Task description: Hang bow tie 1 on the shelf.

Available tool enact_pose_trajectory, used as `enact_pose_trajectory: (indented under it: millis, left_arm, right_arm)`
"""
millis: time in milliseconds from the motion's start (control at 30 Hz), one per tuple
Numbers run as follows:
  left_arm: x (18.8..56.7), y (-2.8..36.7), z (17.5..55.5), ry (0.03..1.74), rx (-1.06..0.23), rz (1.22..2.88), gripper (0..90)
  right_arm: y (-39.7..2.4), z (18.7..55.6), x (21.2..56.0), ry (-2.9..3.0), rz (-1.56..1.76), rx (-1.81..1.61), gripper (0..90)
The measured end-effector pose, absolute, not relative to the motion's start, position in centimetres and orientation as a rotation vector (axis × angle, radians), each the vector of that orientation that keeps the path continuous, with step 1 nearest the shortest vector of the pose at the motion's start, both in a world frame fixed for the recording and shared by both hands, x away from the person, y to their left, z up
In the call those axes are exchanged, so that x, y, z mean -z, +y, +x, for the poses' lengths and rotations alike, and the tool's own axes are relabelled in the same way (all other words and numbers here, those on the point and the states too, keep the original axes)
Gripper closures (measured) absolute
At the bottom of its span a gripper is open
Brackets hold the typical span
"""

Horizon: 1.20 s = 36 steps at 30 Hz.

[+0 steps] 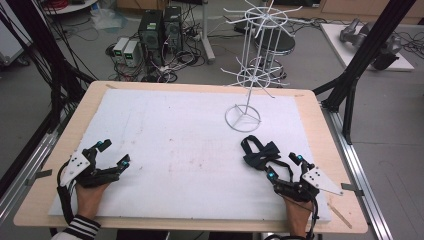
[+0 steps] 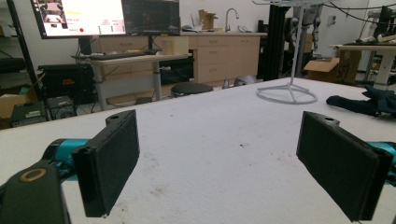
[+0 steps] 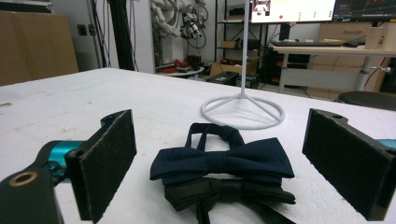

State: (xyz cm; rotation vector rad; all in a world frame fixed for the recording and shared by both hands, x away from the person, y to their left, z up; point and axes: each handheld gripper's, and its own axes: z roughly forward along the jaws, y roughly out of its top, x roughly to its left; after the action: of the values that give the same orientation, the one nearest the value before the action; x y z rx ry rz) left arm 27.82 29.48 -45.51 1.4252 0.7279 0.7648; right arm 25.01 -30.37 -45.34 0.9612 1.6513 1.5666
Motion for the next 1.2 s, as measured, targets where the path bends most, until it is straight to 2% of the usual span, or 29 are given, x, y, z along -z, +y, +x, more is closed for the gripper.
enact_pose_trajectory:
  millis: [967, 1200]
  left_arm:
    - [45.5, 29.4, 27.8, 0.721, -0.771, 1.433, 13.7]
    - [45.5, 29.4, 27.8, 0.721, -0.769, 1.435, 13.7]
  right_arm:
    - [-30.4, 25.4, 45.1, 1.677, 1.013, -1.577, 8.9]
    - [-30.8, 25.4, 43.7, 1.679, 0.989, -1.607, 8.9]
